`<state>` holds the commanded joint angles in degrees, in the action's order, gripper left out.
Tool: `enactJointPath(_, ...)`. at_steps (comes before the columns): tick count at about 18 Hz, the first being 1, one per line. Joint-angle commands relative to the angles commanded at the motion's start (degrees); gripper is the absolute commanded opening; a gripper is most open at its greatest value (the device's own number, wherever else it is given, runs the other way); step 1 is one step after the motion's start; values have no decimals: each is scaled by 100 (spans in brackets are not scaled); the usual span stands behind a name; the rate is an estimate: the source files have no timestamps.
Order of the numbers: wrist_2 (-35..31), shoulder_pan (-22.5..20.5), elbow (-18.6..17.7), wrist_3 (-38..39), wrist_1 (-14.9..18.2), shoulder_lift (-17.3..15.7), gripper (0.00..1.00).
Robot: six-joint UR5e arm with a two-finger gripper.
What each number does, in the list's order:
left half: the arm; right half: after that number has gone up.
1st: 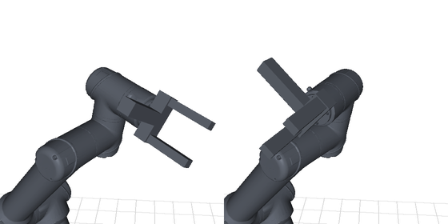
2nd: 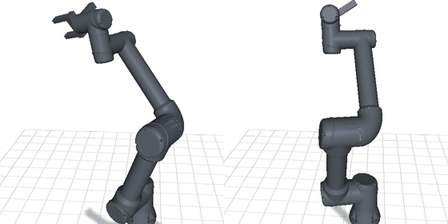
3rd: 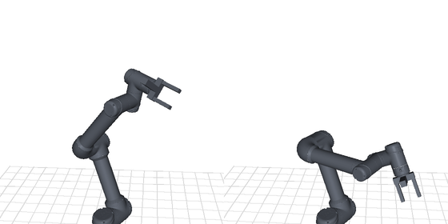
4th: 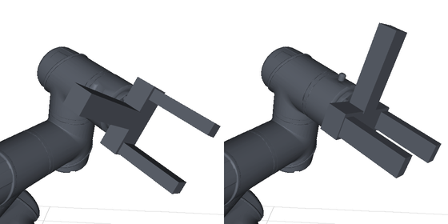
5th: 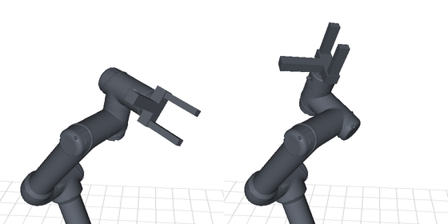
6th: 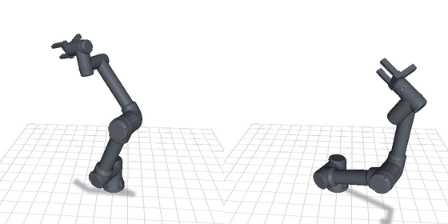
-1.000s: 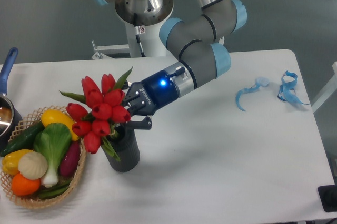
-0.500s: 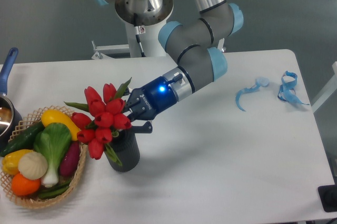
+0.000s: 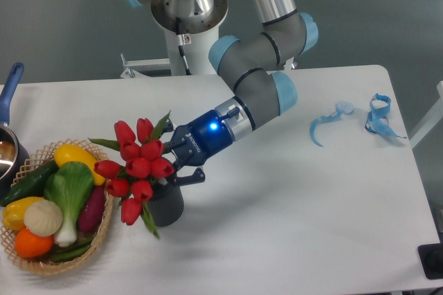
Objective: Insert the flowers into the vase
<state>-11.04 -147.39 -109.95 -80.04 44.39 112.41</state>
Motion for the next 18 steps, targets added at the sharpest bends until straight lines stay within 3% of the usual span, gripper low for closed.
enactJointPath(3,-117,-53,0,-195,-27,-26,100)
enactJointPath(6,-1003,-194,-44,-591,-9,-158,100)
enactJointPath(11,-2013,-501,-71,-627,-9,-737,100)
enactJointPath(15,-3201,-799,236,-565,-9,-1168,100)
enactJointPath(18,-3404,-1203,683,-565,-18,-1327,100)
